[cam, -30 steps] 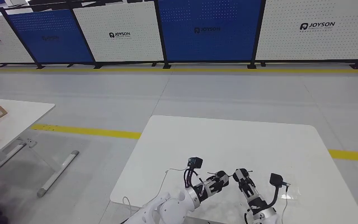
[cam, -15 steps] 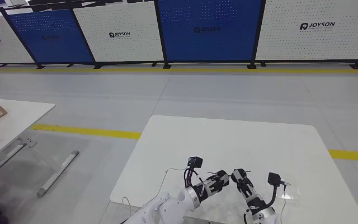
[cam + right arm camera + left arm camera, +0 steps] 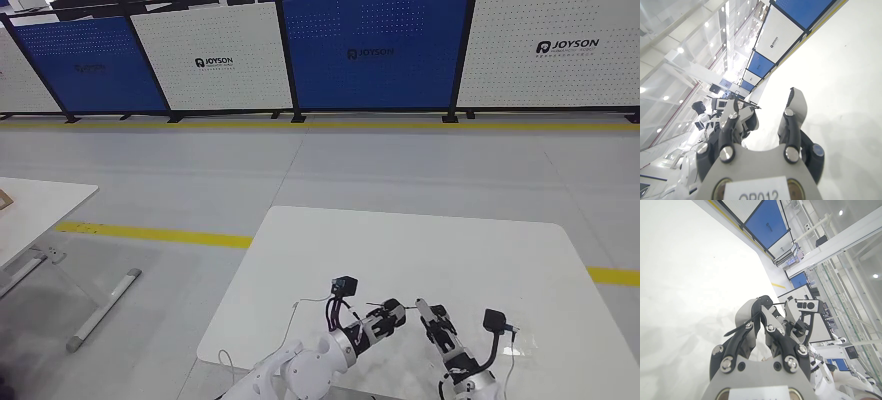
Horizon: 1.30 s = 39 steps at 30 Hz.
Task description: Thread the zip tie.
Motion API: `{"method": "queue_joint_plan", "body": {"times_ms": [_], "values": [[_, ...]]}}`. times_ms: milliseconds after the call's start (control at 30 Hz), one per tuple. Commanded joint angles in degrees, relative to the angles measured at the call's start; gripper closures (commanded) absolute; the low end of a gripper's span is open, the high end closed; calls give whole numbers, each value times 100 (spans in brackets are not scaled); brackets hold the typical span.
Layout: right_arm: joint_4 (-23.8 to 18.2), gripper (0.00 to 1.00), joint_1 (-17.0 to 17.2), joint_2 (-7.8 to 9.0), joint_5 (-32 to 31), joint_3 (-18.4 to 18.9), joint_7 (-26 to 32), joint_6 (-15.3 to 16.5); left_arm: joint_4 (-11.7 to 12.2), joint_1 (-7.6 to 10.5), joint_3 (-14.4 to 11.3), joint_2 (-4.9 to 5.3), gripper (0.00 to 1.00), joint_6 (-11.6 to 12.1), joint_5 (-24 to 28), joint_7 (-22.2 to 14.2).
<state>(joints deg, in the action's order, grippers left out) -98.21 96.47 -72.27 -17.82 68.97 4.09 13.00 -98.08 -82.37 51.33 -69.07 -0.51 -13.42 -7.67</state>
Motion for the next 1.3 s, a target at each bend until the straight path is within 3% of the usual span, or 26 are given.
{"method": "queue_joint_plan", "body": {"times_ms": [0,133,200,267,1100,1167,1267], "values": [[4,57,12,0,4,13,-25,22,-3,-8,9,-2,100,-15,16,11],[-1,62,40,1,26,47,-75,59,-3,-20,21,-5,100,-24,47,24],[-12,74,53,1,23,59,-98,68,-3,-23,23,-7,100,-22,51,27],[-21,100,63,0,19,67,-113,76,-7,-32,22,-7,100,-6,43,21],[-54,100,136,-3,-184,50,-164,224,-67,-117,1,-6,100,145,-71,-8],[-50,100,142,-3,-186,58,-181,228,-67,-119,4,-7,83,142,-73,2],[-49,100,152,-4,-200,74,-221,211,-66,-125,14,-6,72,130,-85,10]]}}
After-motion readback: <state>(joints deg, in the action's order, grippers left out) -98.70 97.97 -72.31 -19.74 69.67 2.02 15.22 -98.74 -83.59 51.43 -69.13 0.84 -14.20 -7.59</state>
